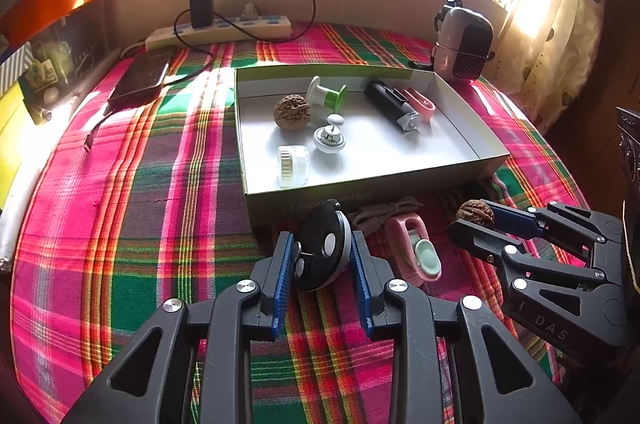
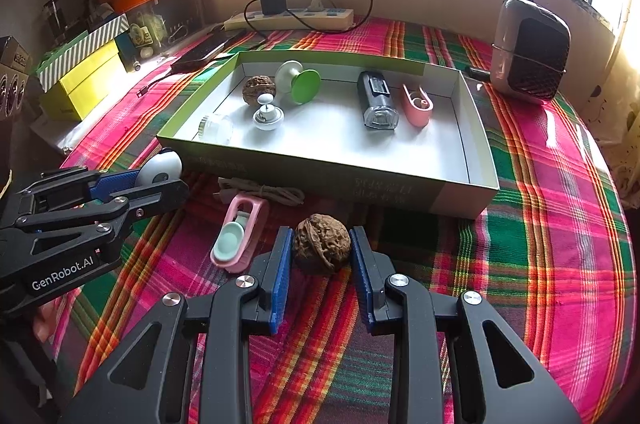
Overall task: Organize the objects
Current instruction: 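Lift the disc with the left tool while the right tool carries the walnut over the box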
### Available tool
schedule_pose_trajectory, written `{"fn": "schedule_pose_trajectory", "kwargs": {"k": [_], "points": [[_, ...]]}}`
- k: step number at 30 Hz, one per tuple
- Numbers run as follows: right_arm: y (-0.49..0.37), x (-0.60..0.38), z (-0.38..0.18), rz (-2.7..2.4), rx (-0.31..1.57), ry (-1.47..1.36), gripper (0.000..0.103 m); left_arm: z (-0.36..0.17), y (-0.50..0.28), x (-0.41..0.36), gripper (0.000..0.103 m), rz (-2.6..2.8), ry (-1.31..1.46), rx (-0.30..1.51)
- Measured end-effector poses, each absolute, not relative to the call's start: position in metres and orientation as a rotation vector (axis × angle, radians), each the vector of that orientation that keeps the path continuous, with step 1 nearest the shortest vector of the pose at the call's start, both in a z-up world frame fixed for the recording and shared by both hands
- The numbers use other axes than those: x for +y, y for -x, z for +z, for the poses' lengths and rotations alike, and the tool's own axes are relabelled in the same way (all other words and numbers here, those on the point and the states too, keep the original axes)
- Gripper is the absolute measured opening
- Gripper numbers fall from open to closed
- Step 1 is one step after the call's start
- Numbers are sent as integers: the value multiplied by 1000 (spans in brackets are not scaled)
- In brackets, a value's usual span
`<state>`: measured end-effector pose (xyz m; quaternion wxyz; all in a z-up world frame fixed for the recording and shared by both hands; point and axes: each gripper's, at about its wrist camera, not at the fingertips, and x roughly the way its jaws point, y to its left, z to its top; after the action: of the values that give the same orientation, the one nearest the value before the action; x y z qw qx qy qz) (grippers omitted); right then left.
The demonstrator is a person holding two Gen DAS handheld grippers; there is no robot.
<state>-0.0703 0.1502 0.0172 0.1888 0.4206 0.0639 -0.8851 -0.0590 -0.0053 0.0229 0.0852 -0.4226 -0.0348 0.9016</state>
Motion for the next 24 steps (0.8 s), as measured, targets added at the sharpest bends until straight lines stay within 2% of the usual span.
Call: {"fn": "schedule_pose_trajectory", "kwargs": {"k": [24], "points": [[101,157,54,-2483,121,-1088,30,49,76,4,26,2709,1187,-103]]}}
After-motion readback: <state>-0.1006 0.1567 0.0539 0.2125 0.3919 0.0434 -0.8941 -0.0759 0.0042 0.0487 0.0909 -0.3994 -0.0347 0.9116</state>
